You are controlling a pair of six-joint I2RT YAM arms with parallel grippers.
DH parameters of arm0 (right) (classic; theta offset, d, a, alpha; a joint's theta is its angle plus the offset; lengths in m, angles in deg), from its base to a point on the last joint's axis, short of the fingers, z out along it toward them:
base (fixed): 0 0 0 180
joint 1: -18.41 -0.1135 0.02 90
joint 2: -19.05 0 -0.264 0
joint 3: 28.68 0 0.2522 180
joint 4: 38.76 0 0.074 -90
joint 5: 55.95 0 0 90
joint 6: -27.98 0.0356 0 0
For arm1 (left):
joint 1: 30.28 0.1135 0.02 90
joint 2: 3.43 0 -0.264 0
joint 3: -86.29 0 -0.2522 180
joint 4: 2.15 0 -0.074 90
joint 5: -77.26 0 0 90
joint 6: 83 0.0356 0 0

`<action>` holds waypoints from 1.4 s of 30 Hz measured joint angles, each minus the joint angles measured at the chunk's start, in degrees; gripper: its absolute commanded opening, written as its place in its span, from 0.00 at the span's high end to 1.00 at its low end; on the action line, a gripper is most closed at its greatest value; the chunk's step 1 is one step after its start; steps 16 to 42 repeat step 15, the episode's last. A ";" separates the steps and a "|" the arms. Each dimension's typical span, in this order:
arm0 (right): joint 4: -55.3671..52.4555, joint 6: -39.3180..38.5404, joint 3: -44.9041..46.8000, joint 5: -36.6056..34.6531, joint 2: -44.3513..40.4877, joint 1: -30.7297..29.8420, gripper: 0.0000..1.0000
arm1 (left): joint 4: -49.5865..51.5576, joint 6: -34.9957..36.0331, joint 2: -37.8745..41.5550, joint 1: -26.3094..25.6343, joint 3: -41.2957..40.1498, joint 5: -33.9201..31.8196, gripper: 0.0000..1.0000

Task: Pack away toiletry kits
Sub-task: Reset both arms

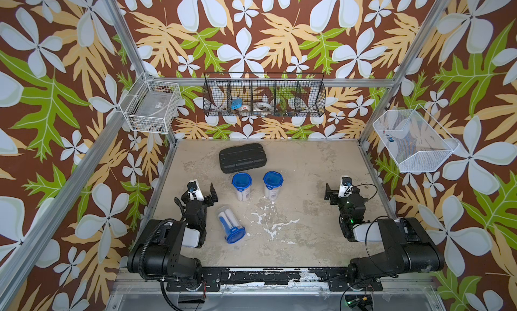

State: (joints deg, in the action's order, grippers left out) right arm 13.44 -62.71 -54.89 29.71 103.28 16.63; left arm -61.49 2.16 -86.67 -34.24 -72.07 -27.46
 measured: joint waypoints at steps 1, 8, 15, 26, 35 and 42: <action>0.00 0.00 0.00 0.00 0.00 0.00 0.00 | 0.00 0.00 0.00 0.00 0.00 0.00 0.00; 0.00 0.00 0.00 0.00 0.00 0.00 0.00 | 0.07 0.44 -0.04 -0.22 0.39 0.76 0.00; 0.02 0.00 0.00 0.00 0.00 0.00 0.00 | 0.44 1.90 -0.42 -0.22 1.20 3.02 0.00; 0.02 0.00 0.00 0.00 0.00 0.00 0.00 | 0.44 1.90 -0.42 -0.22 1.20 3.02 0.00; 0.02 0.00 0.00 0.00 0.00 0.00 0.00 | 0.44 1.90 -0.42 -0.22 1.20 3.02 0.00; 0.02 0.00 0.00 0.00 0.00 0.00 0.00 | 0.44 1.90 -0.42 -0.22 1.20 3.02 0.00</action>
